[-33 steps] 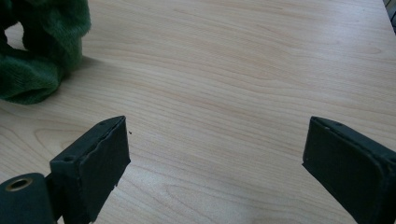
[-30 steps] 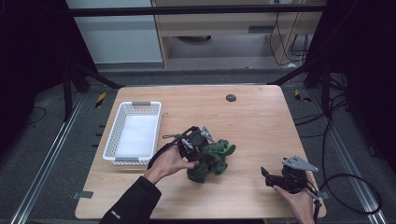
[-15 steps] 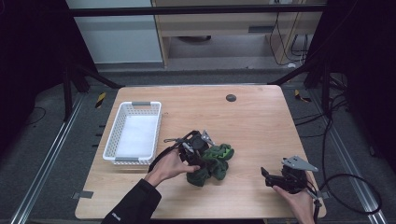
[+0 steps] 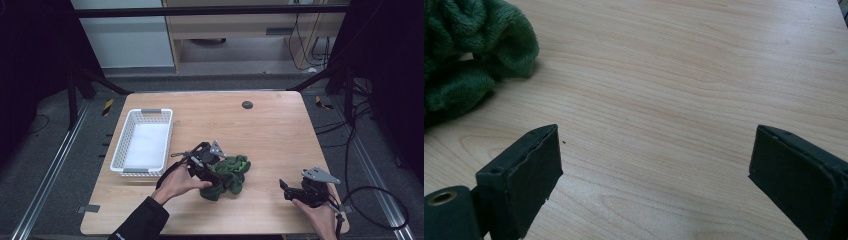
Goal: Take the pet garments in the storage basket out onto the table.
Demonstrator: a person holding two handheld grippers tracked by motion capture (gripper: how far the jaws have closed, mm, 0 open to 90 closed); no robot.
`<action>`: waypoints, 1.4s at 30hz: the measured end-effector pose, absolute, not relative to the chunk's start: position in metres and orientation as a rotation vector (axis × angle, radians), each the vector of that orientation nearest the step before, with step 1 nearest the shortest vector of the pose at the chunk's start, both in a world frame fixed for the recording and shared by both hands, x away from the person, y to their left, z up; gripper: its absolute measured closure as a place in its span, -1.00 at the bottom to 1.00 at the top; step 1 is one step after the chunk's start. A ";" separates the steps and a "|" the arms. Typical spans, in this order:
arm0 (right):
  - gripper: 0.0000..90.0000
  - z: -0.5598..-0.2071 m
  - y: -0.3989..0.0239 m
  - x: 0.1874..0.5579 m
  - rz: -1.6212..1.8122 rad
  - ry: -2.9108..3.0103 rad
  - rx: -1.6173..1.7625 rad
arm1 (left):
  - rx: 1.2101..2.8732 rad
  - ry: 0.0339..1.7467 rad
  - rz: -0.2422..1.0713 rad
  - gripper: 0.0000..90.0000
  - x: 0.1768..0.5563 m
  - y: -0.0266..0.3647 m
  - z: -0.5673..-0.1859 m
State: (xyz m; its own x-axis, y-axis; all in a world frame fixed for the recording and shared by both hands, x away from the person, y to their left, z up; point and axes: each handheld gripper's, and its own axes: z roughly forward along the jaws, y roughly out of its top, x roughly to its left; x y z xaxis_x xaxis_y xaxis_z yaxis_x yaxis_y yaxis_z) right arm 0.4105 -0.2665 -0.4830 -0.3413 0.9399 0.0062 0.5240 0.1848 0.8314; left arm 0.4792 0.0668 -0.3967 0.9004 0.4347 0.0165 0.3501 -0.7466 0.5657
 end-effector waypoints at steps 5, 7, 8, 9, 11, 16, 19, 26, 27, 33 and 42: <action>-0.86 -0.484 -0.267 0.411 1.039 1.945 1.357 | 2.428 0.563 0.212 -0.41 0.472 0.075 -0.389; -0.86 -0.484 -0.267 0.411 1.040 1.944 1.362 | 2.412 0.562 0.221 -0.43 0.468 0.078 -0.385; -0.86 -0.483 -0.267 0.411 1.042 1.944 1.367 | 2.403 0.561 0.223 -0.44 0.467 0.080 -0.384; -0.86 -0.483 -0.267 0.411 1.042 1.944 1.366 | 2.393 0.559 0.228 -0.45 0.465 0.082 -0.382; -0.86 -0.484 -0.267 0.411 1.039 1.942 1.360 | 2.369 0.558 0.238 -0.47 0.462 0.086 -0.380; -0.86 -0.484 -0.268 0.411 1.035 1.941 1.359 | 2.311 0.591 0.261 -0.48 0.454 0.100 -0.377; -0.86 -0.484 -0.267 0.411 1.037 1.940 1.361 | 2.250 0.628 0.273 -0.48 0.449 0.112 -0.378; -0.86 -0.484 -0.268 0.410 1.037 1.937 1.364 | 2.135 0.732 0.334 -0.47 0.438 0.143 -0.384; -0.86 -0.483 -0.268 0.410 1.038 1.937 1.365 | 2.118 0.739 0.337 -0.47 0.435 0.148 -0.386; -0.86 -0.484 -0.268 0.409 1.033 1.939 1.362 | 2.043 0.799 0.377 -0.45 0.421 0.176 -0.399; -0.87 -0.484 -0.267 0.407 1.031 1.941 1.364 | 1.958 0.896 0.428 -0.40 0.408 0.209 -0.415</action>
